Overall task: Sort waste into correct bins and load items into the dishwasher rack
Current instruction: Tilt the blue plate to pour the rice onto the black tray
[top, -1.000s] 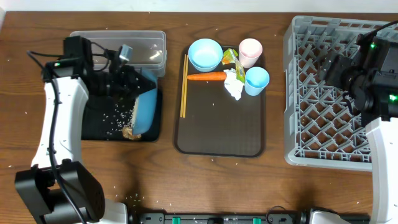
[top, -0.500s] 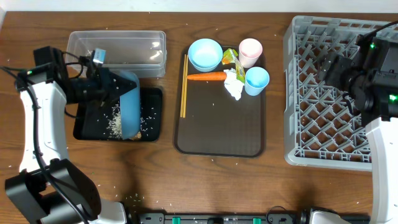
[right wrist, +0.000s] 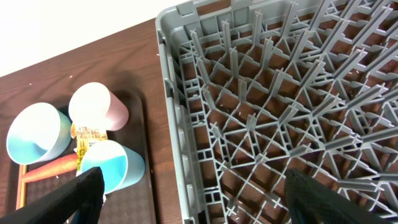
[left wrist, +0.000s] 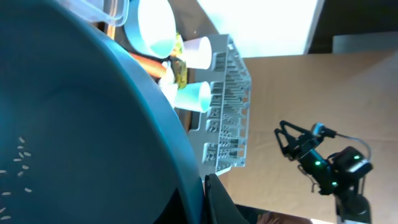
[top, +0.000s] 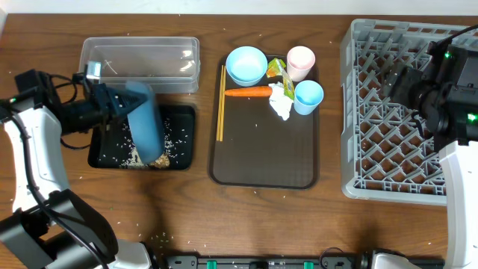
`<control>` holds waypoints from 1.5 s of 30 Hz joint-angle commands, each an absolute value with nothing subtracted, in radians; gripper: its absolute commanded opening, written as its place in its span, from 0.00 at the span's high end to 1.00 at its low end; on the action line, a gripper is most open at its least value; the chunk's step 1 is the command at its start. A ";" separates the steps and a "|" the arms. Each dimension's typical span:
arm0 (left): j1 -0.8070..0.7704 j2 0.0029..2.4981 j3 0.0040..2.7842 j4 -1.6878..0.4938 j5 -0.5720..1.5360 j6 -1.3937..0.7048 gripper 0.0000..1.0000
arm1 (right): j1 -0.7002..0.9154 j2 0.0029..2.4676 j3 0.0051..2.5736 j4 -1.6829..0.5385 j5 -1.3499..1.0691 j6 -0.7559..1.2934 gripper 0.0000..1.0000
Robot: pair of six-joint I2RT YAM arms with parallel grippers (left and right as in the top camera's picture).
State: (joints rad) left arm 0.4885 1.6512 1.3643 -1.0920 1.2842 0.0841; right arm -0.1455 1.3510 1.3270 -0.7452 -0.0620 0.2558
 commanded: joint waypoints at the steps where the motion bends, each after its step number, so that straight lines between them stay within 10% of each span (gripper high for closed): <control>1: 0.509 1.628 1.357 -1.091 1.382 0.105 0.94 | -0.150 1.349 1.339 -0.749 -0.056 0.254 0.15; 45: 0.507 1.622 1.357 -1.214 1.480 0.213 0.94 | -0.150 1.349 1.339 -0.751 -0.056 0.254 0.15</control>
